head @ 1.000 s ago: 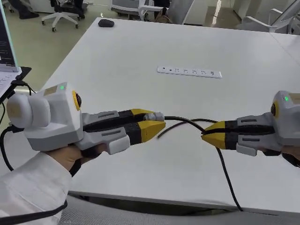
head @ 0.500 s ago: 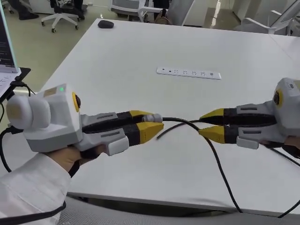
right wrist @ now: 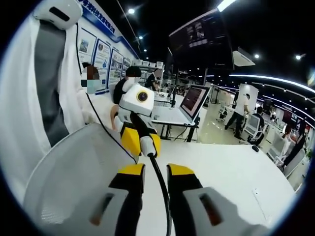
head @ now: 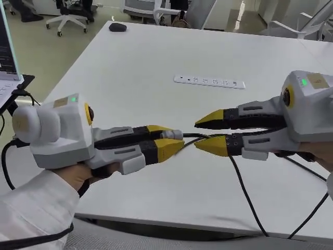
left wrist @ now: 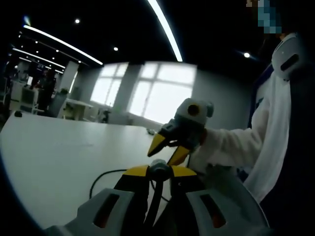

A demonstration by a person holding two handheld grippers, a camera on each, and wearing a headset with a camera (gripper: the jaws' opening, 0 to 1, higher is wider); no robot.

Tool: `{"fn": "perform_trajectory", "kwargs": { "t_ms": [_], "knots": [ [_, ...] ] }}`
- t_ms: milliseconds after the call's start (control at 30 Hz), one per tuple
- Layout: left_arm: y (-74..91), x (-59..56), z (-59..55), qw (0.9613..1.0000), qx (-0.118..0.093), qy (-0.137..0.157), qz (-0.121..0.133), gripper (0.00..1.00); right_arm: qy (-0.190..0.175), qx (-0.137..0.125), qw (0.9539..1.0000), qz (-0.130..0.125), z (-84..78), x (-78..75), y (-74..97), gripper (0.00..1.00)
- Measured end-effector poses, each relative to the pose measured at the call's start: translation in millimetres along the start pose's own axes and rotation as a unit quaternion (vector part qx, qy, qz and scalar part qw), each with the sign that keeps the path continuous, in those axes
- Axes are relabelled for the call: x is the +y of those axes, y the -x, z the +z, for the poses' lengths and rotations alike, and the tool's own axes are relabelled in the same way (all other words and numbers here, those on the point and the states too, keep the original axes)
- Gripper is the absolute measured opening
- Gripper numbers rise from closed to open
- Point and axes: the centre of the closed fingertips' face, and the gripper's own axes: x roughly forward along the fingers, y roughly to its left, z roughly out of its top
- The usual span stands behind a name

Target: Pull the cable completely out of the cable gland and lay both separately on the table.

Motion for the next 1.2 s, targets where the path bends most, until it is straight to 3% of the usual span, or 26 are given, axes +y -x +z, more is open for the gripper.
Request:
{"fn": "perform_trajectory", "kwargs": {
  "t_ms": [233,933,1200],
  "knots": [
    [-0.7,-2.2,-1.4,1.0,0.005,-0.002,-0.004,0.16,0.019,0.005,0.9996,0.022,2.3,6.6,-10.2,0.09],
    [-0.2,-1.0,-2.1,1.0,0.006,-0.002,0.001,0.16,0.035,0.004,0.9992,0.019,-0.6,4.3,-10.5,0.04],
    [2.1,3.7,2.2,0.9999,-0.006,0.004,0.009,0.16,0.025,0.008,0.9997,0.0,-6.5,-4.6,-0.7,0.04]
  ]
}}
